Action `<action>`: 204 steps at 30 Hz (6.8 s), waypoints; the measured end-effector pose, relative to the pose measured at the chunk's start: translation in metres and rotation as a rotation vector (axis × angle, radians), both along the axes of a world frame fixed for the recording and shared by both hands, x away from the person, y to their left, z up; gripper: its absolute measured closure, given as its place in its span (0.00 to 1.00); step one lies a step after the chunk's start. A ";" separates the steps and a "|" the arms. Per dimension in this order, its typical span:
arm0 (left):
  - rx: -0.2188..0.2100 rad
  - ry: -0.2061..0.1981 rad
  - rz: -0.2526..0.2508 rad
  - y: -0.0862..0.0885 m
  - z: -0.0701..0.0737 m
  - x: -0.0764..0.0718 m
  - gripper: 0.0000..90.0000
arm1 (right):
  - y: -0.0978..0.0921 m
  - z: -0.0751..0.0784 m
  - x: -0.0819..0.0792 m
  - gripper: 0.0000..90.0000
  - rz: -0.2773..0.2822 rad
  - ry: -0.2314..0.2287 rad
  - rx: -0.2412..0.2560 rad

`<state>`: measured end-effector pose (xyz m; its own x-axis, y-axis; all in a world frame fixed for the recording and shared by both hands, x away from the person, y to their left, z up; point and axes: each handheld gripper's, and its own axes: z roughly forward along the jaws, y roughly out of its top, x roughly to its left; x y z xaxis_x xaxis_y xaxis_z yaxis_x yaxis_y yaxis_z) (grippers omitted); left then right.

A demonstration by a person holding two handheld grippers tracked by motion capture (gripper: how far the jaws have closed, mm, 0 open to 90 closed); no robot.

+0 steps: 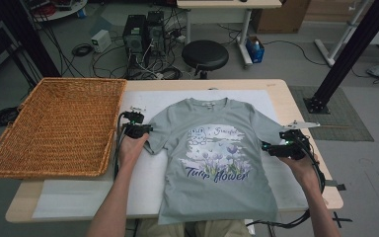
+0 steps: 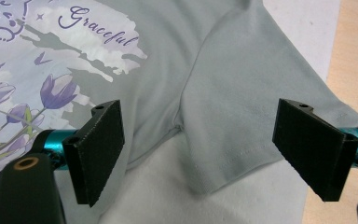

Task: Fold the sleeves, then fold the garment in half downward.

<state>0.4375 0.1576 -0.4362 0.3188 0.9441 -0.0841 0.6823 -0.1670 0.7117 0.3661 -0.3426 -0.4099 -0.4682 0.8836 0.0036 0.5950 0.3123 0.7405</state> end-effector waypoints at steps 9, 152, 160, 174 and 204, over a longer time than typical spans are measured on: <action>-0.052 -0.071 -0.150 -0.039 0.037 -0.013 0.95 | 0.004 -0.001 0.002 0.19 0.014 -0.001 -0.006; 0.045 -0.113 -0.315 -0.098 0.057 0.084 0.25 | 0.072 0.019 0.102 0.14 0.105 0.033 -0.026; 0.077 -0.020 -0.324 -0.100 0.024 0.123 0.25 | 0.069 0.012 0.113 0.14 0.079 0.043 -0.012; 0.012 0.023 -0.327 -0.096 -0.007 0.141 0.25 | 0.083 0.005 0.129 0.14 0.096 0.096 -0.048; -0.025 0.016 -0.315 -0.093 0.012 0.135 0.92 | 0.073 -0.003 0.151 0.24 0.073 0.088 -0.061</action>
